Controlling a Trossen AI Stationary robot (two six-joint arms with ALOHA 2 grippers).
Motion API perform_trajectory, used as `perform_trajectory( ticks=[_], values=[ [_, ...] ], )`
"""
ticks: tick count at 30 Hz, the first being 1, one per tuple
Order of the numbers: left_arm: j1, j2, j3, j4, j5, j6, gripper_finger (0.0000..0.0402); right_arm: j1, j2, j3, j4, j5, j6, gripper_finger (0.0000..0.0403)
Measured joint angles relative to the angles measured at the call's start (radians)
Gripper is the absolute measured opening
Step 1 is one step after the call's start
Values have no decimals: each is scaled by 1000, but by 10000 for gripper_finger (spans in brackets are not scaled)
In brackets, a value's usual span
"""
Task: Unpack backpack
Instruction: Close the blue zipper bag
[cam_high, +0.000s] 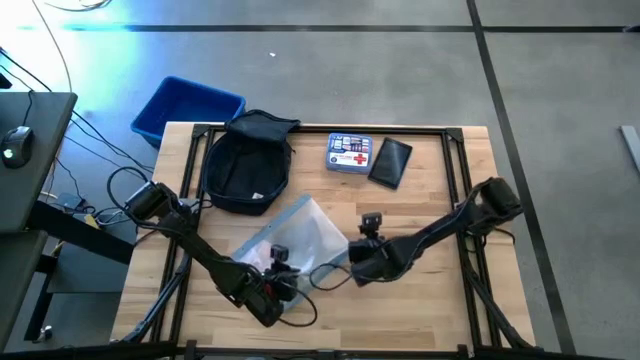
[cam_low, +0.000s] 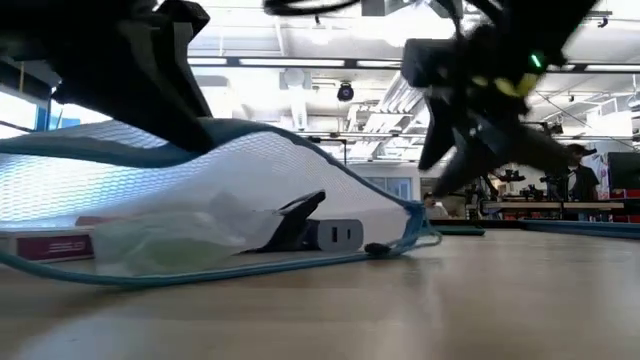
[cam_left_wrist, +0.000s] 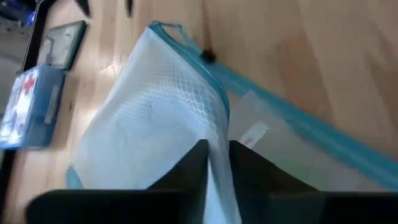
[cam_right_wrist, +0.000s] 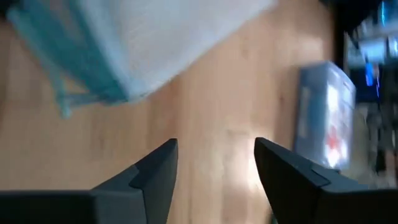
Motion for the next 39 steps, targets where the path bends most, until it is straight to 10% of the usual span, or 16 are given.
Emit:
perform_trajectory(
  ticks=[8,19,27,39],
  values=[
    [1,0,0,-149,-15,-17,135,5,25,-241,568,-7,-462,190],
    [-19,0,0,-171,-30,-63,142,4,34,-224,747,-125,-640,170],
    [25,0,1,-403,-325,-193,142,43,33,-188,681,-130,-449,13],
    [-42,-8,76,-577,-316,-268,125,62,33,92,423,-195,-26,2]
  ],
)
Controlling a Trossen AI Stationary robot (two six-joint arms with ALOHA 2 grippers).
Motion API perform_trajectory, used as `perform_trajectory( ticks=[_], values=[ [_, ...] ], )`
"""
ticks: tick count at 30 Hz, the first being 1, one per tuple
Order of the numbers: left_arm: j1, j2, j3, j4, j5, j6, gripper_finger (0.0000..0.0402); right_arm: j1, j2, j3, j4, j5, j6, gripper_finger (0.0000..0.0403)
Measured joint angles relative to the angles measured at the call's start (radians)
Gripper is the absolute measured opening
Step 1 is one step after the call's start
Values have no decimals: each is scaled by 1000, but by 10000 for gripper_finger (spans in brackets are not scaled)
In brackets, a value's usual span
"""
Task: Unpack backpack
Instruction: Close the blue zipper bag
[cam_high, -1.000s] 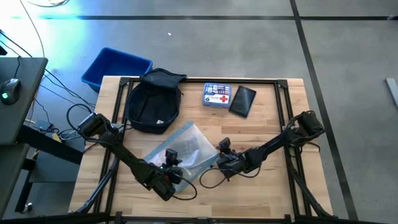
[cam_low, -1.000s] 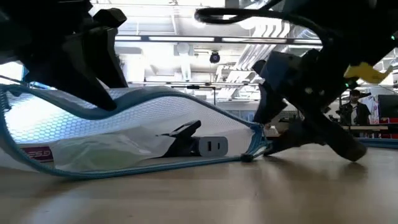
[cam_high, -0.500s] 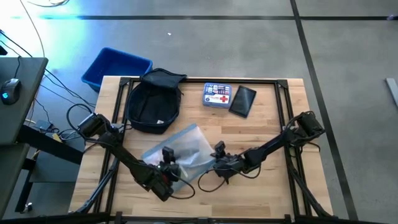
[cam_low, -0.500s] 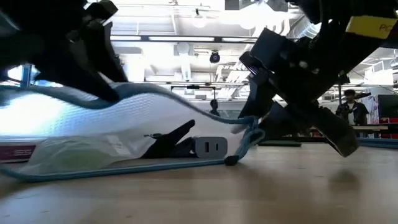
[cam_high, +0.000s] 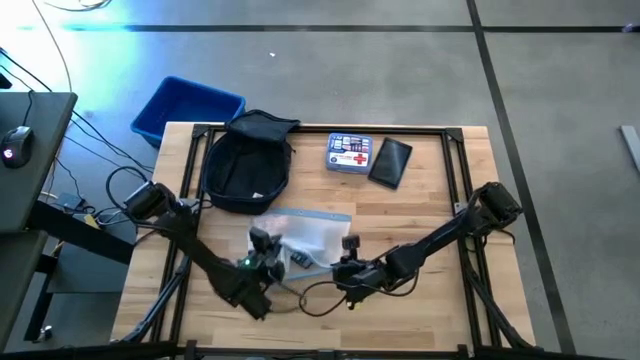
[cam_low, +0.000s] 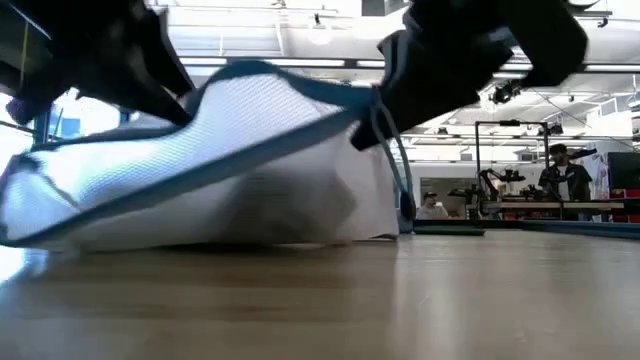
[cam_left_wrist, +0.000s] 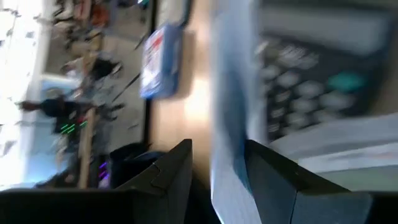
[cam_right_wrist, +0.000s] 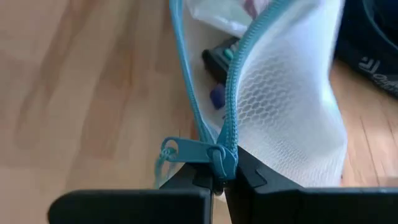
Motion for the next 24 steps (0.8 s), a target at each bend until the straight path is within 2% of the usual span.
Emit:
perform_trajectory(
  ticks=[3,6,9,11,17,24],
  values=[
    [-56,0,59,7,58,-3,125,1,0,4,-1,-7,8,1],
    [-103,-1,87,16,74,-73,125,3,0,-2,2,-25,13,1],
    [-130,-1,88,112,75,-102,125,3,1,-5,2,-31,16,1],
    [-138,-1,80,226,79,-55,125,3,1,-5,9,-31,15,1],
    [-98,0,77,519,224,127,124,3,2,-5,20,-31,13,0],
    [6,68,77,770,247,148,124,8,2,-5,70,-23,-19,0]
  ],
)
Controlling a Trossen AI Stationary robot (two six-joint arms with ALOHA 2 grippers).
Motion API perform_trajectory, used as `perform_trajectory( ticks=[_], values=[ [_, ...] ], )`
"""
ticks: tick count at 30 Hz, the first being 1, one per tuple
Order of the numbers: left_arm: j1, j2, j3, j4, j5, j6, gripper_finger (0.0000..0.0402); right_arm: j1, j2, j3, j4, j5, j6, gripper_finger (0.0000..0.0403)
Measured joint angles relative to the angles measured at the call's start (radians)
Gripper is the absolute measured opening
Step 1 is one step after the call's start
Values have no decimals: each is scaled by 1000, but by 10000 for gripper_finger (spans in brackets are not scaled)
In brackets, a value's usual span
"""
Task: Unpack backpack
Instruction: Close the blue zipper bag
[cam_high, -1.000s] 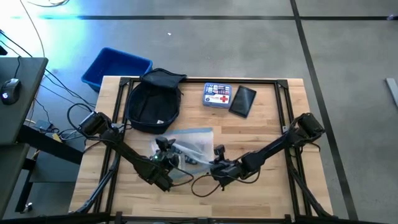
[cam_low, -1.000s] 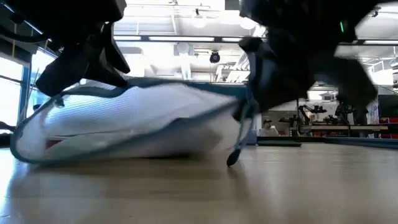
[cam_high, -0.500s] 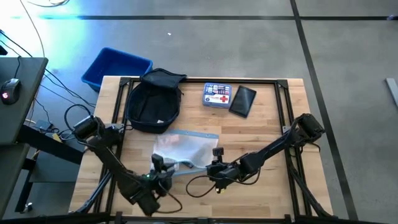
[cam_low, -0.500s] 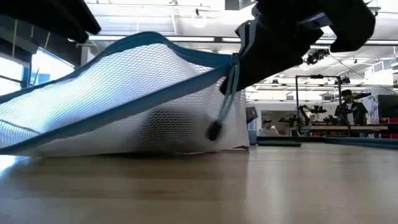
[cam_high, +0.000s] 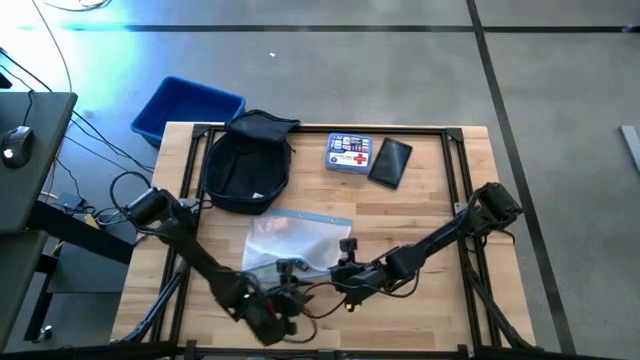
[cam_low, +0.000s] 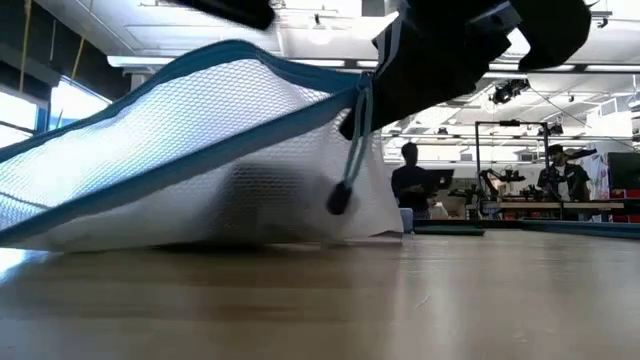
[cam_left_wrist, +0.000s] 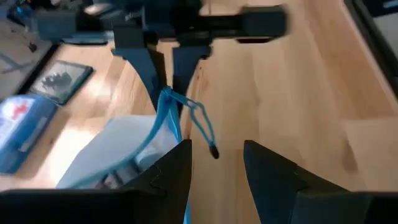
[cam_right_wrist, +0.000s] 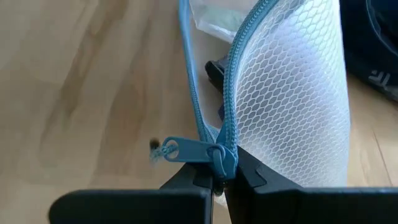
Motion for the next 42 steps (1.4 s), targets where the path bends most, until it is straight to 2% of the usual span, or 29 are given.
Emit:
perform_trajectory(
  ticks=[4,12,20,24,27,33,42],
  values=[
    [58,40,0,79,84,-14,124,0,0,0,7,2,-3,0],
    [125,73,0,126,113,-79,124,0,1,-2,11,9,-13,0],
    [154,73,0,153,76,-113,124,4,2,-3,35,44,-26,0],
    [156,73,0,147,15,-119,121,11,2,-3,34,100,-29,0],
    [158,73,0,145,-18,-113,99,13,2,-3,36,113,-30,0],
    [159,73,-1,134,-73,-55,9,13,2,-3,32,110,-29,0],
    [122,73,2,-37,-116,-158,0,17,2,2,-57,93,-13,0]
  ],
)
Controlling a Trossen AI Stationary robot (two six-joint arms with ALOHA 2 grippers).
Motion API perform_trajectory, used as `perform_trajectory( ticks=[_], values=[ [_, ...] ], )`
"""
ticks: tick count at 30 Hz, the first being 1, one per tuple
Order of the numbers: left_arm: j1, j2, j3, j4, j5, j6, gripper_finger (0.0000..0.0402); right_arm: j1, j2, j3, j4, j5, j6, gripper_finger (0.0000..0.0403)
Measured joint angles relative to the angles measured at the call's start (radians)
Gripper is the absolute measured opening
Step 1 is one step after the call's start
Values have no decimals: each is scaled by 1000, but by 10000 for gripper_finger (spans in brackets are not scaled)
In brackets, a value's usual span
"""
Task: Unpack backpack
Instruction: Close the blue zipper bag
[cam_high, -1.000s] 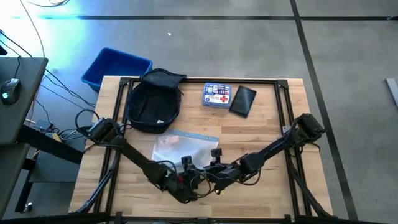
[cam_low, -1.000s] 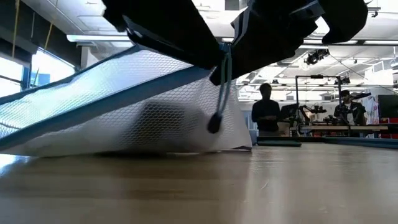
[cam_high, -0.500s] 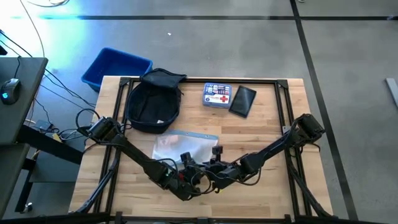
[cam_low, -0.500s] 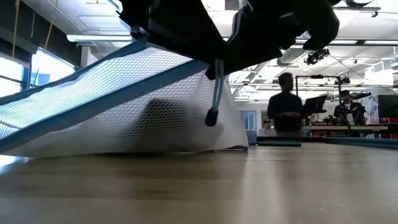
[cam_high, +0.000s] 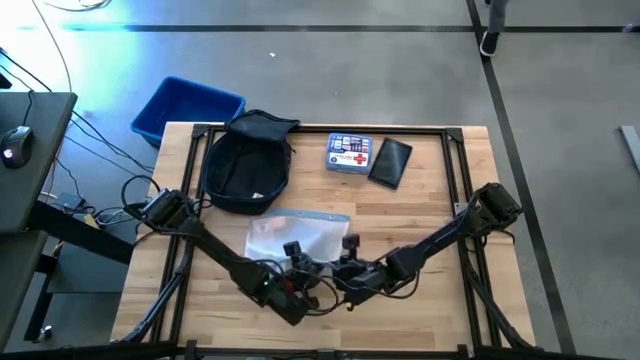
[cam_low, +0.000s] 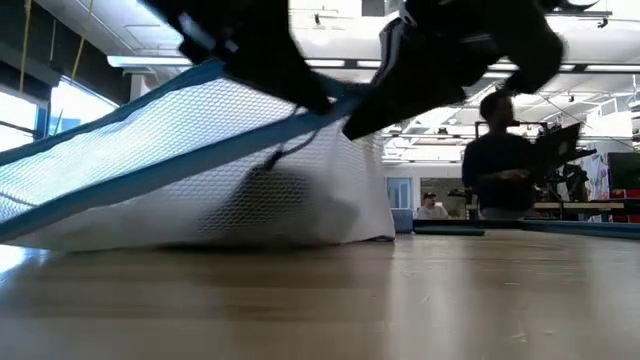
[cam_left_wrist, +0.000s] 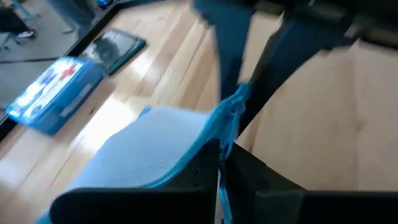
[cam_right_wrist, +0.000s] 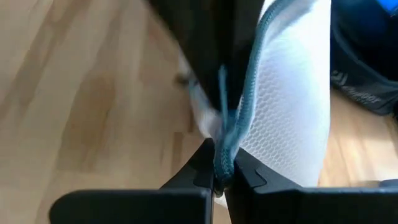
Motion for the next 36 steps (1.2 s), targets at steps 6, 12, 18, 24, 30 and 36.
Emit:
perform_trajectory(
  ticks=[6,12,18,24,30,36],
  values=[
    [-15,0,0,-191,33,-156,0,17,0,0,-59,-1,11,0],
    [-22,0,-1,-284,139,-241,0,62,5,-1,-229,89,124,0],
    [-88,0,-2,-327,247,-340,0,91,5,-1,-381,108,286,0],
    [-172,0,-2,-567,288,-601,0,118,5,-2,-481,155,368,0],
    [-236,0,-2,-697,313,-797,0,140,5,-2,-616,161,500,0],
    [-257,0,23,-617,306,-713,0,164,5,-3,-644,144,520,0]
  ],
)
